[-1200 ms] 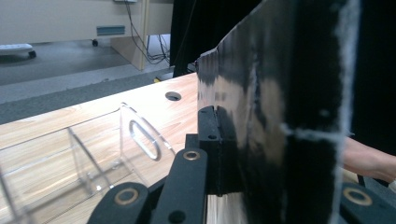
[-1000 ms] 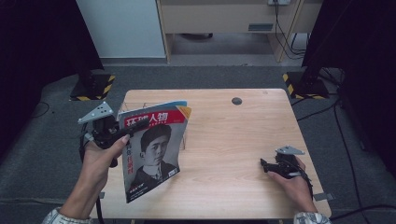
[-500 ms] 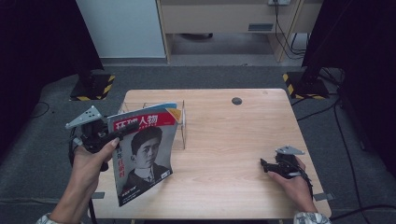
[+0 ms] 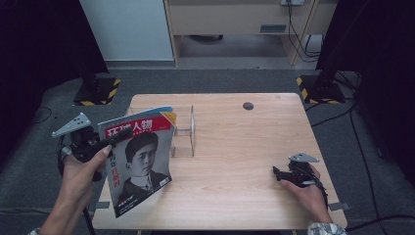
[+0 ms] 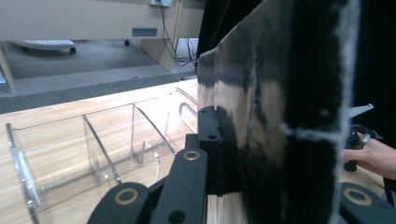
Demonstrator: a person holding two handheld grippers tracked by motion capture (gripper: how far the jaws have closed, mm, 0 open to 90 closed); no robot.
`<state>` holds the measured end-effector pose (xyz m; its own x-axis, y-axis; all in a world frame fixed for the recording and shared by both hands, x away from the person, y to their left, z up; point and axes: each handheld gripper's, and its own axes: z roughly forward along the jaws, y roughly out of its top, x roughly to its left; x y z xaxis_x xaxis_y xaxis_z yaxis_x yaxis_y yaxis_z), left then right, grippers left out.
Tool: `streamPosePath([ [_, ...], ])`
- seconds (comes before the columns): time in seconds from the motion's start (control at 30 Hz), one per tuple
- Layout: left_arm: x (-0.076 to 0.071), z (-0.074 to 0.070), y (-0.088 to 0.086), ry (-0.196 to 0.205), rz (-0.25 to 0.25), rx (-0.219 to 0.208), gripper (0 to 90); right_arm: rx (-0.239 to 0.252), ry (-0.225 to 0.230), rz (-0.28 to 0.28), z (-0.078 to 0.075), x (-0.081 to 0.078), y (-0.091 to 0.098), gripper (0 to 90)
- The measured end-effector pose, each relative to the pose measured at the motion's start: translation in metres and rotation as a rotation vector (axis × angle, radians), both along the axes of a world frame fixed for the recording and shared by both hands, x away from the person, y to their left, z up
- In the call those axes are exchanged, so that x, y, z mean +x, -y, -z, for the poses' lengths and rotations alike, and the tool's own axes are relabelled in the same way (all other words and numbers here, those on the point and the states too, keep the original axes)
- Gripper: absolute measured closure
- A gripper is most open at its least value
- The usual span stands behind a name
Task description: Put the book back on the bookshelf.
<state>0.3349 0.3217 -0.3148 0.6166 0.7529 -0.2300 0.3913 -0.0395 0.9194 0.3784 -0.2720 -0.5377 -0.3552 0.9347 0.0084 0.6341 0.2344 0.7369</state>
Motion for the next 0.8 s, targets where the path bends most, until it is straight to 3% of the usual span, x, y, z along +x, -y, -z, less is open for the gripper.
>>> streamPosePath([
  [0.8, -0.005, -0.001, -0.027, 0.002, -0.056, 0.007, 86.6, 0.0, -0.001, -0.001, 0.0, 0.0, 0.0, 20.7],
])
